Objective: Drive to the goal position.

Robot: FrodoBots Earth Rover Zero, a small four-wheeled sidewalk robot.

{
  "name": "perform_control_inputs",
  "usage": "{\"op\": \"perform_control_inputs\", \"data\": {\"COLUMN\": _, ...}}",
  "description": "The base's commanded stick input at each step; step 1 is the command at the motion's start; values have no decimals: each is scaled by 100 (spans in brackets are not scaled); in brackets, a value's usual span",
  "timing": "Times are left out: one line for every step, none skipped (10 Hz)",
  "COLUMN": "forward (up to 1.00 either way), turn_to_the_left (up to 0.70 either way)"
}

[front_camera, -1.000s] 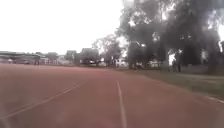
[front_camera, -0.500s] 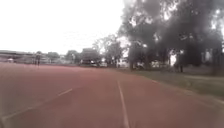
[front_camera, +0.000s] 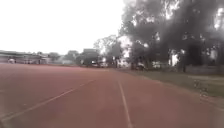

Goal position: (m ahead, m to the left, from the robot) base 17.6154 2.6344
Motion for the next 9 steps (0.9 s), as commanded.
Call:
{"op": "perform_control_inputs", "data": {"forward": 70, "turn_to_the_left": 0}}
{"op": "perform_control_inputs", "data": {"forward": 70, "turn_to_the_left": 0}}
{"op": "perform_control_inputs", "data": {"forward": 70, "turn_to_the_left": 0}}
{"op": "perform_control_inputs", "data": {"forward": 70, "turn_to_the_left": 0}}
{"op": "perform_control_inputs", "data": {"forward": 70, "turn_to_the_left": 0}}
{"op": "perform_control_inputs", "data": {"forward": 70, "turn_to_the_left": 0}}
{"op": "perform_control_inputs", "data": {"forward": 70, "turn_to_the_left": 0}}
{"op": "perform_control_inputs", "data": {"forward": 70, "turn_to_the_left": 0}}
{"op": "perform_control_inputs", "data": {"forward": 70, "turn_to_the_left": 0}}
